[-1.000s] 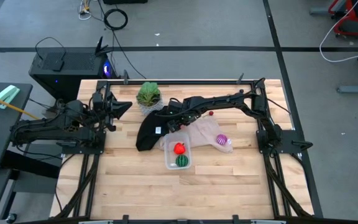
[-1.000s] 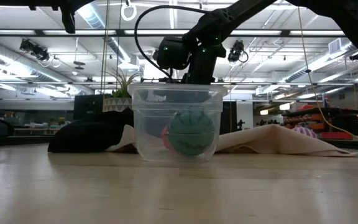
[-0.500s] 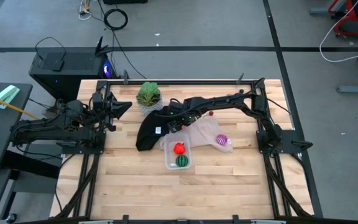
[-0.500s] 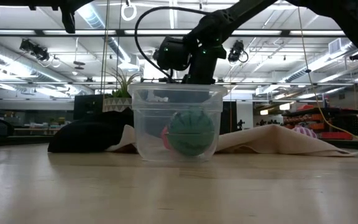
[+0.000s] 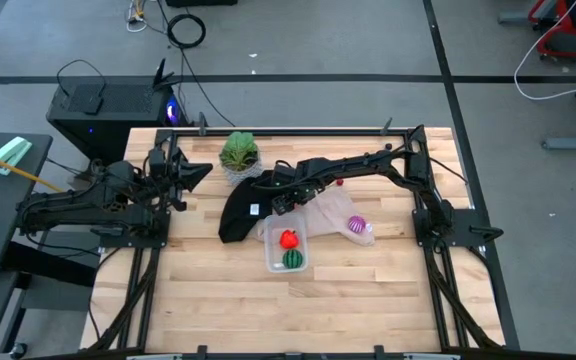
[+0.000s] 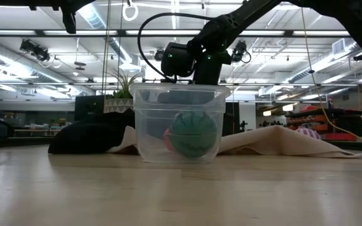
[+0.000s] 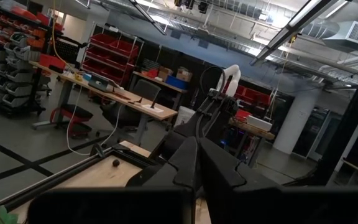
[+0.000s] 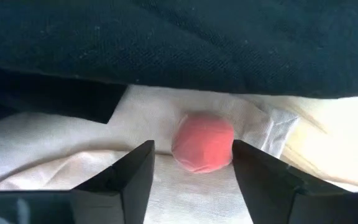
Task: Pick and placing Produce into tupperware
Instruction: Put apricot into the transparent container
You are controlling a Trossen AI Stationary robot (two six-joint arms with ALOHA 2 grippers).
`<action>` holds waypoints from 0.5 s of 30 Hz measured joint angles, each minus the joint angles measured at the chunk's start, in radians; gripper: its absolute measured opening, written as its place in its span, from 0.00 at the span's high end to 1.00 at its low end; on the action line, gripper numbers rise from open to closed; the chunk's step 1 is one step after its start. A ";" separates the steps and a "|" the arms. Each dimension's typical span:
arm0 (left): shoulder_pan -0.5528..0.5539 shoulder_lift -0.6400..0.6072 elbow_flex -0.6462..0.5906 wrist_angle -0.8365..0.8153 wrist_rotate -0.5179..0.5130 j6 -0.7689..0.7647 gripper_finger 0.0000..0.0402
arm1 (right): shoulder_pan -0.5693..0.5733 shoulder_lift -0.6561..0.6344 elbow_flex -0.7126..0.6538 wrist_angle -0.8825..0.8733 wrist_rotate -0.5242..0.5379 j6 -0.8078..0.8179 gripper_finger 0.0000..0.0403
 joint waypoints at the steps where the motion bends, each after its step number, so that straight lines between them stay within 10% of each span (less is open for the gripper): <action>1: 0.000 0.000 0.000 0.000 0.000 0.000 0.94 | 0.000 0.000 0.000 0.000 0.000 0.000 0.48; 15: 0.000 0.000 0.000 0.000 0.000 0.001 0.95 | -0.001 -0.018 0.002 -0.001 0.002 -0.030 0.68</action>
